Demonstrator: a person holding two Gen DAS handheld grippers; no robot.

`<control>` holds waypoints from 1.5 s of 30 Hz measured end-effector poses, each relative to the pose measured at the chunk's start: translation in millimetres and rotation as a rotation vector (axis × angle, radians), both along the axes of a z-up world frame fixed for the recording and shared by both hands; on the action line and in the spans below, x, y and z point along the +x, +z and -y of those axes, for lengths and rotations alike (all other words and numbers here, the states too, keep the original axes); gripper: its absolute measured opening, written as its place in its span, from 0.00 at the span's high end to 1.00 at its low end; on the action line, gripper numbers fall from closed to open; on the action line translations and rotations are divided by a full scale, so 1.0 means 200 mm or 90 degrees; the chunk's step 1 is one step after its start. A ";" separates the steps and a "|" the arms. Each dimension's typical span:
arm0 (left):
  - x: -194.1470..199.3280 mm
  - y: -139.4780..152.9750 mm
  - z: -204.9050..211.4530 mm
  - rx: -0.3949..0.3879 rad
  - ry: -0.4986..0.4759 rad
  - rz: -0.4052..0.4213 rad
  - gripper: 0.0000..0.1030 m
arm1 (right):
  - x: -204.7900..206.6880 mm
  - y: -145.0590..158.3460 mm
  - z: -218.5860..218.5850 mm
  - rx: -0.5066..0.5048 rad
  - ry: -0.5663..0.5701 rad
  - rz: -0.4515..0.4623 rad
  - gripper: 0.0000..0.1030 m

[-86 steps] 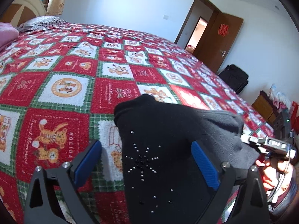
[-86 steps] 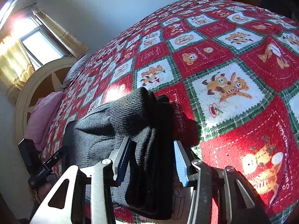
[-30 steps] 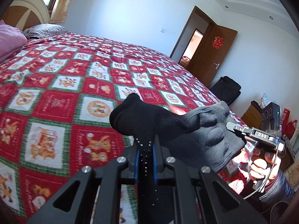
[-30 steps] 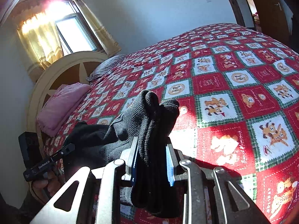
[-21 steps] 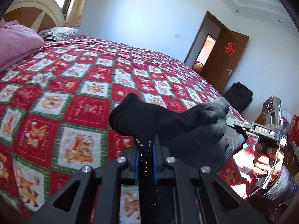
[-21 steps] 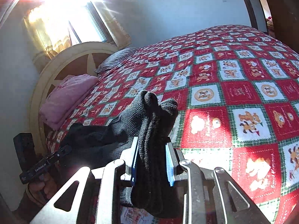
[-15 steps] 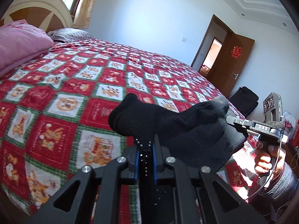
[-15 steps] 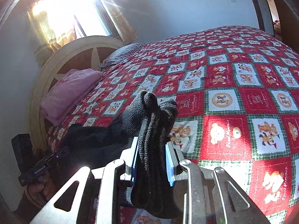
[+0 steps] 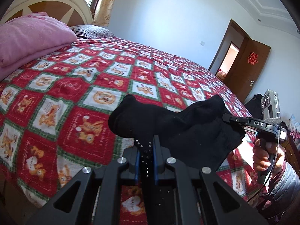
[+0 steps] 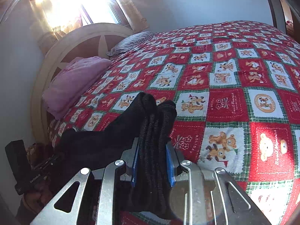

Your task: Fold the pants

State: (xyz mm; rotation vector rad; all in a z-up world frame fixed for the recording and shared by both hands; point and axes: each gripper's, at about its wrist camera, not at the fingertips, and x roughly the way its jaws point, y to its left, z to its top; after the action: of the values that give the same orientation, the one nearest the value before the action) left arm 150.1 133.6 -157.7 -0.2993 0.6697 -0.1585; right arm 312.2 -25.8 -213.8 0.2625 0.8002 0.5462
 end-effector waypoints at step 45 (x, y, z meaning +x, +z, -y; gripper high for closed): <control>-0.29 0.36 0.18 0.112 0.089 0.082 0.21 | -0.69 0.38 0.30 -0.145 -0.087 0.168 0.36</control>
State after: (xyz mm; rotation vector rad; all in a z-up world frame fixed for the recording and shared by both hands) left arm 91.4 98.4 -86.4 -0.1639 0.5284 0.0155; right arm 175.1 -85.9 -137.0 0.0331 0.5761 0.3486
